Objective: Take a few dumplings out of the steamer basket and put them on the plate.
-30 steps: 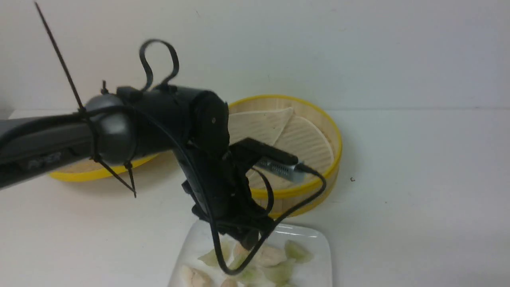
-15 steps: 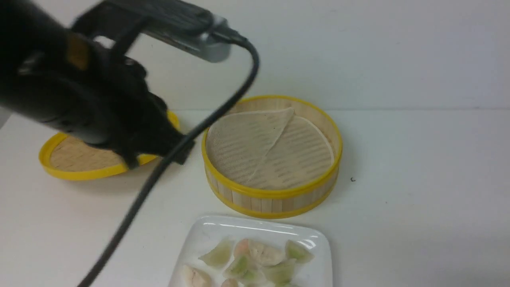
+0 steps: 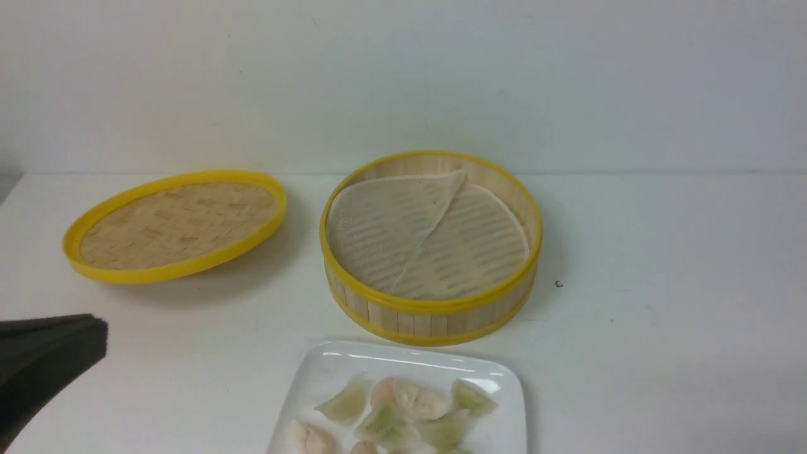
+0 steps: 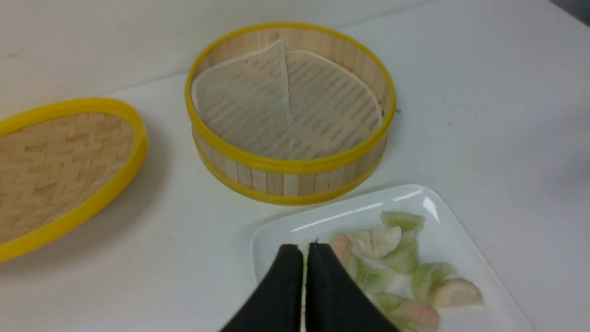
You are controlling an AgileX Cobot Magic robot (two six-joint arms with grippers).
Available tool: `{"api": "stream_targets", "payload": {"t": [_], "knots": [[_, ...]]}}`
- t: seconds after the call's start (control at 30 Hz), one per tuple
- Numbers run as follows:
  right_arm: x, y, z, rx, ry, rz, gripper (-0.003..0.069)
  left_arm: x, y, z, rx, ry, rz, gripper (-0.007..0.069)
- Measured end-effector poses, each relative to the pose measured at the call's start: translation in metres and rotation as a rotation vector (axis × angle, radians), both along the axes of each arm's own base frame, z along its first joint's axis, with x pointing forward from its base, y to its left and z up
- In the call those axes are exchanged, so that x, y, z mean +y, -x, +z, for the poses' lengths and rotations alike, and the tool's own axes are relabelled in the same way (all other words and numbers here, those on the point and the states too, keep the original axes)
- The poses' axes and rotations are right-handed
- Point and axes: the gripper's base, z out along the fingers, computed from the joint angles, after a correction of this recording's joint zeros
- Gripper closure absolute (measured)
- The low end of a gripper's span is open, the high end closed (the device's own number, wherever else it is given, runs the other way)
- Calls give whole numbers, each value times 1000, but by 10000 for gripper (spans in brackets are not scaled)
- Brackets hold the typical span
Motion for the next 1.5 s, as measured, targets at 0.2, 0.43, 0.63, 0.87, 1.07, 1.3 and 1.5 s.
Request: {"api": "stream_targets", "payload": {"t": [0.2,0.43,0.63,0.87,1.07,1.3,1.5], "knots": [[0,0,0,0,0,0,673,18,23,-17,-111,57,22,631],[0,0,0,0,0,0,673,24,32,-18,-149,83,25,631],[0,0,0,0,0,0,673,24,32,-19,-150,80,27,631],[0,0,0,0,0,0,673,24,27,-59,-301,28,106,631],[0,0,0,0,0,0,673,28,19,-124,-281,-22,287,631],[0,0,0,0,0,0,673,32,13,-169,-148,-69,403,631],[0,0,0,0,0,0,673,33,13,-172,-119,-73,404,631]]}}
